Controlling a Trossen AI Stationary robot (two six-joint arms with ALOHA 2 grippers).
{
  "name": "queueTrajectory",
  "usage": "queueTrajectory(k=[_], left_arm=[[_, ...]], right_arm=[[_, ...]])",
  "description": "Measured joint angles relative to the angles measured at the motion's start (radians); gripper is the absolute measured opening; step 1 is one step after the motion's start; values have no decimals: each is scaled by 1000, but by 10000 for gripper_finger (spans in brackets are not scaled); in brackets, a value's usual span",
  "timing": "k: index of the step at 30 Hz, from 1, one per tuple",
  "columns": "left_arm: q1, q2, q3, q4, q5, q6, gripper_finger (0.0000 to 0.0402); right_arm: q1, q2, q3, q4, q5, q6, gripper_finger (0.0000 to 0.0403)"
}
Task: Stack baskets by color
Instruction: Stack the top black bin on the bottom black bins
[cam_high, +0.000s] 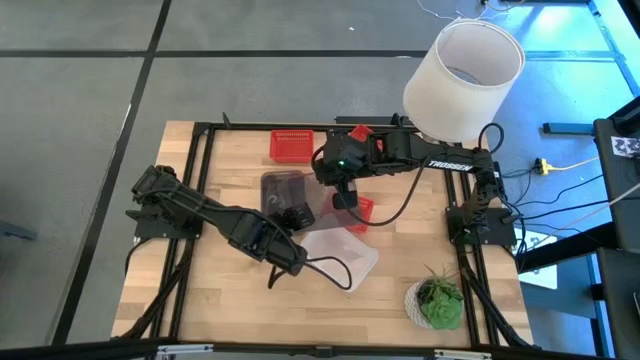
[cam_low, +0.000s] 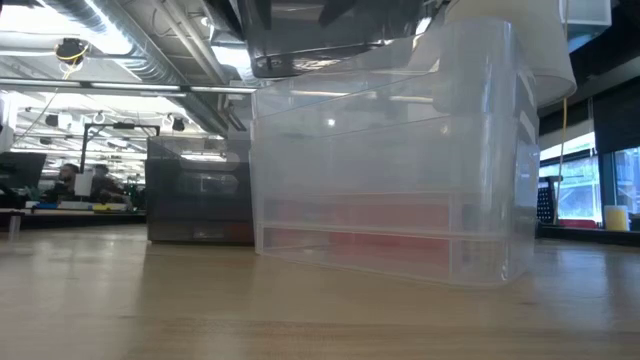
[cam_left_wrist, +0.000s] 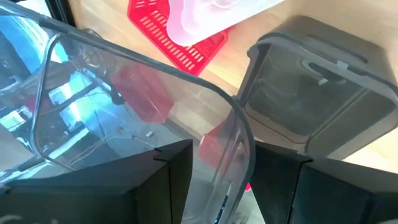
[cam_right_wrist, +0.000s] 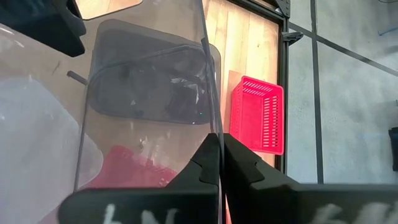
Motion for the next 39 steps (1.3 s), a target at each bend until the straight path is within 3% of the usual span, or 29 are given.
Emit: queueTrajectory(k=[6,12,18,27,34,39], left_arm=[[-3,0,0,41,-18,4,133],[-67,0,0,40,-167,99,133],[-126,0,1,39,-258,72,133],[-180,1,142,39,-341,-24,133],[-169,-1,246,63,-577,-50,133],[-165,-1,328,51,-725,-115,133]], right_arm=[[-1,0,0,-13,3,28,2],[1,-3,2,-40,27,108,2],[2,-3,2,-45,26,186,2],[0,-3,2,-44,19,199,2],[-1,3,0,-18,67,196,2],[-1,3,0,2,76,361,2]])
